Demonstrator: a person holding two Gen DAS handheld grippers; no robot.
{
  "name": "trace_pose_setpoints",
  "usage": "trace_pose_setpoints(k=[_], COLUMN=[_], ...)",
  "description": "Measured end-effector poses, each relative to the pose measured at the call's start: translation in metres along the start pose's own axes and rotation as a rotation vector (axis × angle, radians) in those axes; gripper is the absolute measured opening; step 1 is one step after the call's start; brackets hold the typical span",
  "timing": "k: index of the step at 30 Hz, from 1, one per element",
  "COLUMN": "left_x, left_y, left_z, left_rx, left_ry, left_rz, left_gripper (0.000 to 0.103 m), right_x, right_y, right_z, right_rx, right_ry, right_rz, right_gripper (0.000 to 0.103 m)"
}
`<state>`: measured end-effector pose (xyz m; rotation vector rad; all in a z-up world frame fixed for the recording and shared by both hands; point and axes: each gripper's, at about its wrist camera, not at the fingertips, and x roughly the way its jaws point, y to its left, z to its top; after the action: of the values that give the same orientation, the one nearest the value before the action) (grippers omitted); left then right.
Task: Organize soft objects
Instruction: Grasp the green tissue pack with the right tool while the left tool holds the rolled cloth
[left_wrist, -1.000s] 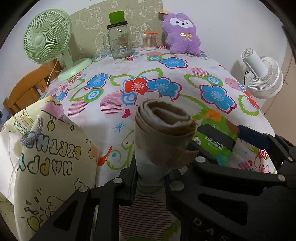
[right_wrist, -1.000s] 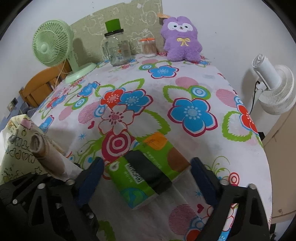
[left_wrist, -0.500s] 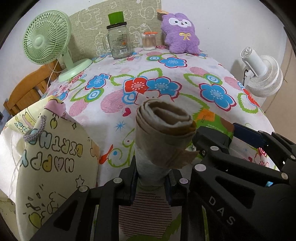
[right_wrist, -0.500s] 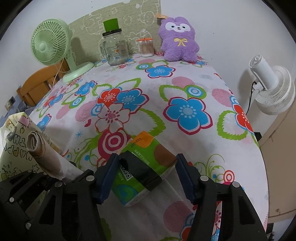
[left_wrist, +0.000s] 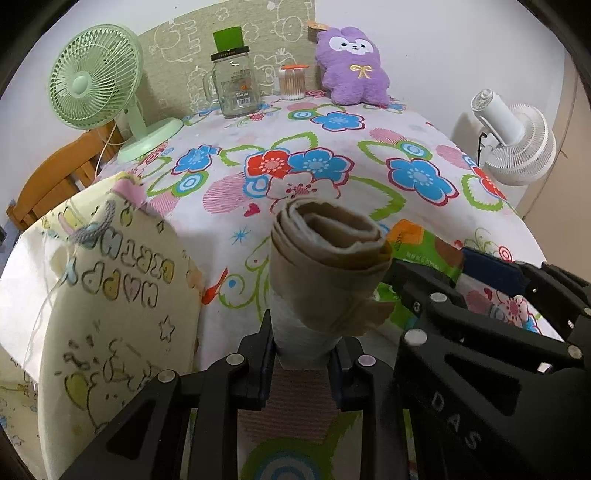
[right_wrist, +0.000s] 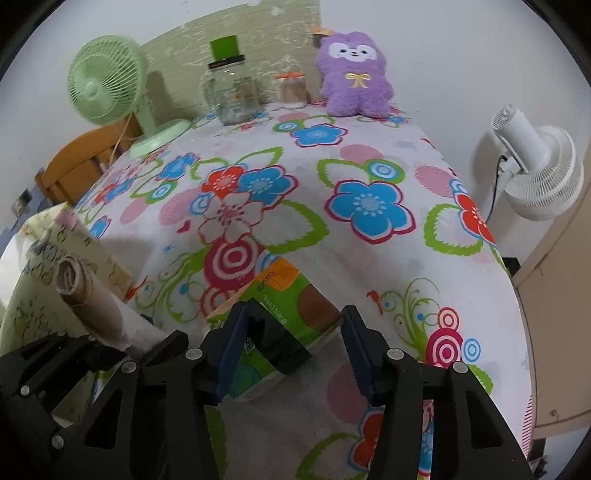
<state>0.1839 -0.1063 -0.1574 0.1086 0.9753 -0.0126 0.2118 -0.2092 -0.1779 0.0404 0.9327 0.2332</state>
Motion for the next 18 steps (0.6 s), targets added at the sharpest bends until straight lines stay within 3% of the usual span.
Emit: trace_pose_setpoints(k=[3, 4, 18], left_x=[-0.001, -0.001, -0.003], left_y=[0.002, 0.003, 0.004], left_z=[-0.003, -0.005, -0.007], left_rx=[-0.007, -0.009, -0.013], left_ry=[0.006, 0.012, 0.021], left_rz=[0.011, 0.011, 0.011], left_gripper=[0.024, 0.024, 0.024], right_x=[-0.002, -0.003, 0.016], right_y=[0.005, 0.006, 0.017], right_z=[-0.002, -0.003, 0.000], right_rx=[-0.019, -0.027, -0.058], right_ry=[0.000, -0.009, 0.050], right_rz=[0.016, 0.020, 0.097], right_gripper=[0.083, 0.085, 0.090])
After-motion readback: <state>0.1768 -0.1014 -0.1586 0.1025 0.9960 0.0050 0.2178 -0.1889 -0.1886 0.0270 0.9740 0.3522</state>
